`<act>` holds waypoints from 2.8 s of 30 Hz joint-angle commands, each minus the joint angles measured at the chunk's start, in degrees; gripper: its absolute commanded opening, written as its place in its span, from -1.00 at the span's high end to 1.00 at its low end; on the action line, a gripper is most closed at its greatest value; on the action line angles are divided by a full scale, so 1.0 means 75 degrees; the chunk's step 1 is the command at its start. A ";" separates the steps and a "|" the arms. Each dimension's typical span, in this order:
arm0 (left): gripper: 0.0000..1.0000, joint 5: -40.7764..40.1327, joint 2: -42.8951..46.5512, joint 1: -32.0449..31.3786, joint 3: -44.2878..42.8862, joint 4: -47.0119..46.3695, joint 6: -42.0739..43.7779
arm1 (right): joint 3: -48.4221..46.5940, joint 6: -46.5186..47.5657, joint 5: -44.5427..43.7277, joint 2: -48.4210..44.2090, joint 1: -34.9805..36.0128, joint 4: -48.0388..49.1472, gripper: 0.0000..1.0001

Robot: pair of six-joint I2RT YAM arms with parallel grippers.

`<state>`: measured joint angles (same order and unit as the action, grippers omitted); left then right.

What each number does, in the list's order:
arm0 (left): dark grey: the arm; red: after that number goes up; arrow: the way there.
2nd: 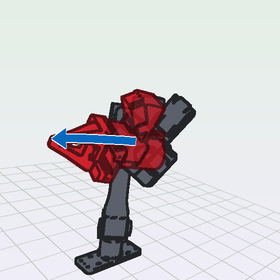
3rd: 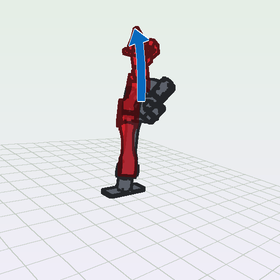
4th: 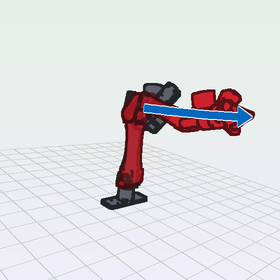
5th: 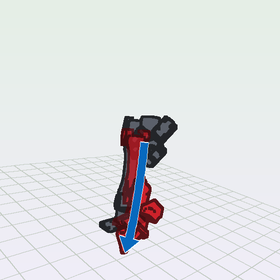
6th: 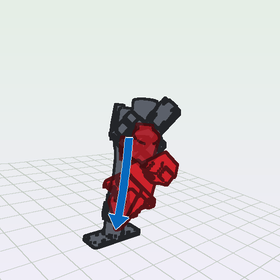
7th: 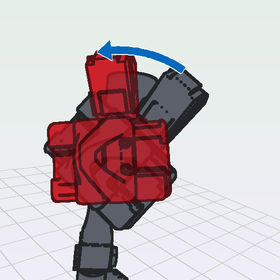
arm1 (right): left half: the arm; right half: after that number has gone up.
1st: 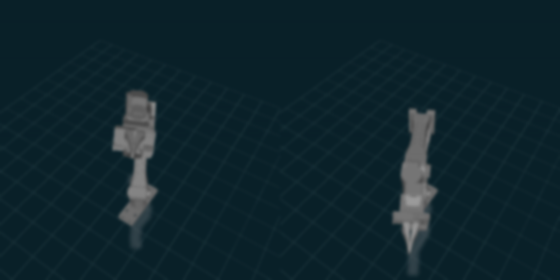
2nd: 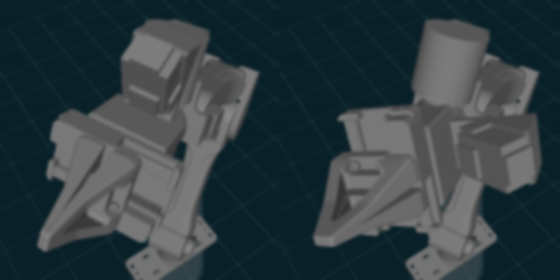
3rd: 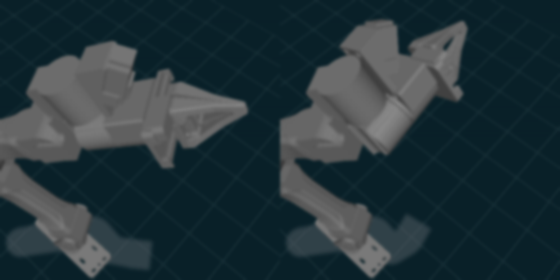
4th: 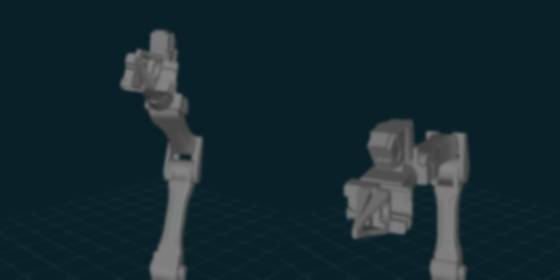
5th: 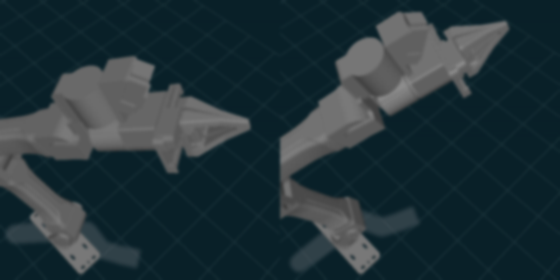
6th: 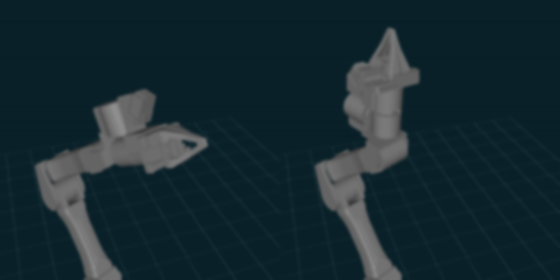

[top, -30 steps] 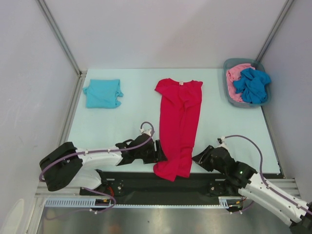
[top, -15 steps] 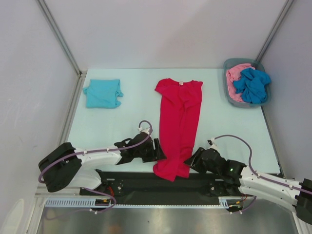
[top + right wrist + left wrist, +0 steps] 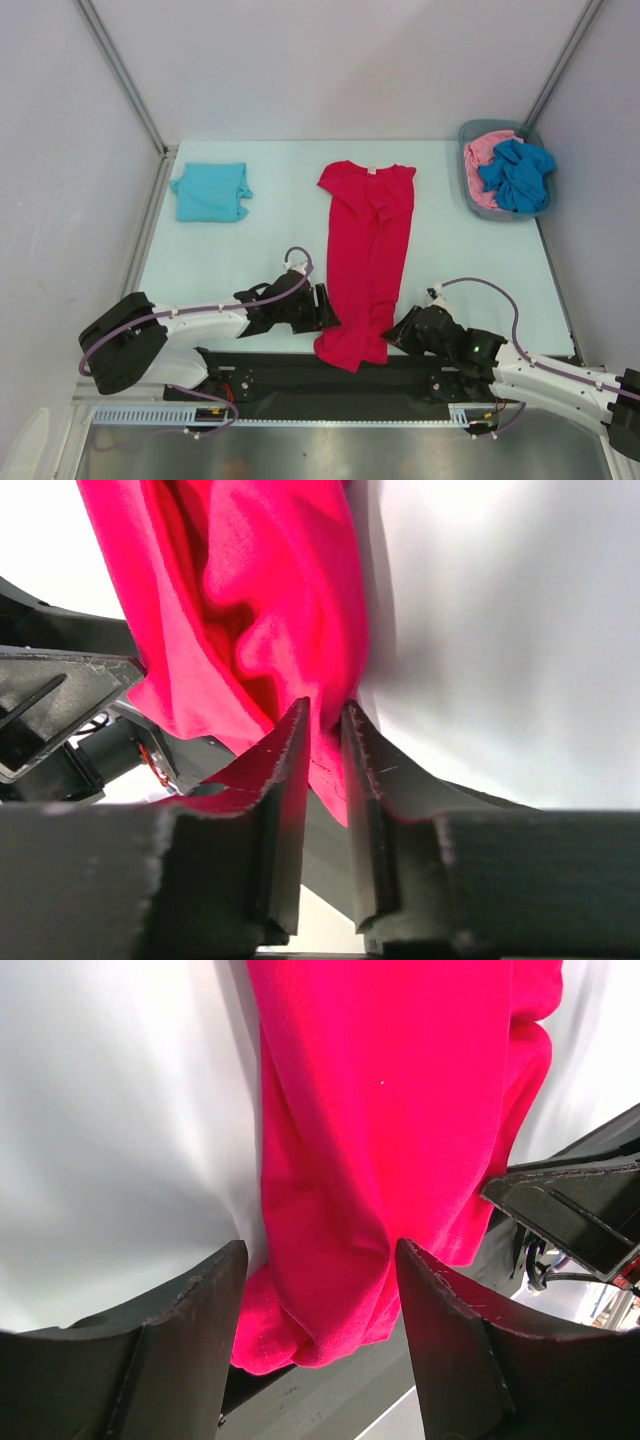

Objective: Fold and stack the t-shirts
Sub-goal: Fold the tshirt

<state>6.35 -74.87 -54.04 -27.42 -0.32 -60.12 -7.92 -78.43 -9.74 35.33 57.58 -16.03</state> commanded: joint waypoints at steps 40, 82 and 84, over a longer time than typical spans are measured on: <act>1.00 -0.0131 0.0585 -0.0552 -0.0538 0.0885 -0.0387 | -0.1285 0.0775 0.0008 0.0866 -0.0715 -0.0077 1.00; 0.99 -0.0027 -0.3680 0.2131 -0.6070 0.1999 0.2074 | -0.4228 0.3543 0.2282 0.4944 -0.4877 0.2019 1.00; 0.99 -0.0003 -0.3949 0.2260 -0.6187 0.1976 0.2086 | -0.4334 0.3544 0.2435 0.5388 -0.5017 0.2067 1.00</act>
<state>5.39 -102.52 -38.46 -71.05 14.33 -46.44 -37.58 -53.74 6.24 72.42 21.08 -3.99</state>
